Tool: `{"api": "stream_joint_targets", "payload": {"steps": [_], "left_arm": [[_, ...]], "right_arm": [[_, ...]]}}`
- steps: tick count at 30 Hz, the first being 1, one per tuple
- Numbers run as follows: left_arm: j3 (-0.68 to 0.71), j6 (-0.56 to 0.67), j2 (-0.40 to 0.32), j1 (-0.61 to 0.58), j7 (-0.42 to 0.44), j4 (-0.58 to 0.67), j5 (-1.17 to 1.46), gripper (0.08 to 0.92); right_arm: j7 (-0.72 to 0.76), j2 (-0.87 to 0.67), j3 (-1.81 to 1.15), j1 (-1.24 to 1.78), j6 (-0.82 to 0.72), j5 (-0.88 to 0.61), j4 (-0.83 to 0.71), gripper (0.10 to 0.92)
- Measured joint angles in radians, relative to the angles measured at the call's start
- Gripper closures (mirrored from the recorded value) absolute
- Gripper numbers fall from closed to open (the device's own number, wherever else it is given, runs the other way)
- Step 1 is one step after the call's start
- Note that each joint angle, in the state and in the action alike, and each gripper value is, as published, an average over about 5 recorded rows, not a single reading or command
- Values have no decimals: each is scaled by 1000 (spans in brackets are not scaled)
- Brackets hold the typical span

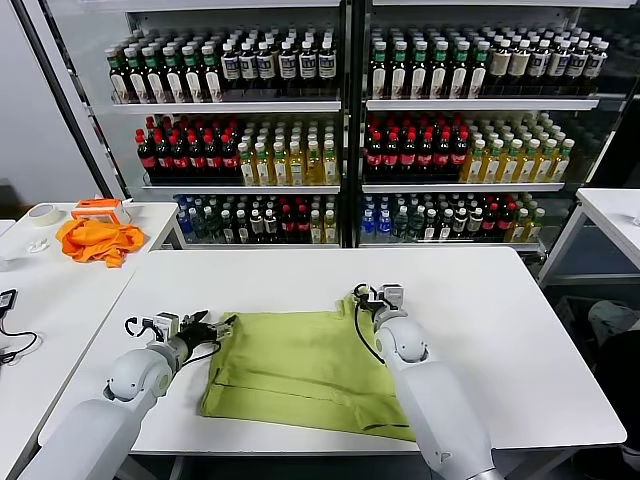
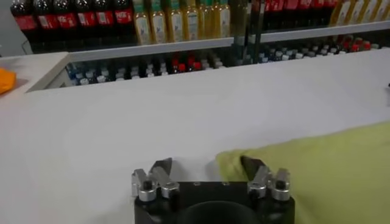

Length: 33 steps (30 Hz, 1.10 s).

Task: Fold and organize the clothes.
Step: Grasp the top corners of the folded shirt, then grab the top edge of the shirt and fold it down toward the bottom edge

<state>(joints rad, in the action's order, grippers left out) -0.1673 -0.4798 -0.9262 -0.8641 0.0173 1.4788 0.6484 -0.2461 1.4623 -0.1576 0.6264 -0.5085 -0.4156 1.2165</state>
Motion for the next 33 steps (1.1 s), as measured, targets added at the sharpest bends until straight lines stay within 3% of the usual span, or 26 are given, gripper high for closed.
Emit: {"api": "stream_joint_targets", "payload": {"steps": [14,17,33], "left_arm": [[-6,30,-14,-24,13,17,-2,870],[-12,44,-11,-28,13,26,6,915],[-98,113,49,-171,21,206,61,919]], "right_arm": [[18,-13,7,21,36,-1,10,908],[19,-27,4,37,48,-13,41,920],[-24,-164,-23,259,21,-62,442,920]]}}
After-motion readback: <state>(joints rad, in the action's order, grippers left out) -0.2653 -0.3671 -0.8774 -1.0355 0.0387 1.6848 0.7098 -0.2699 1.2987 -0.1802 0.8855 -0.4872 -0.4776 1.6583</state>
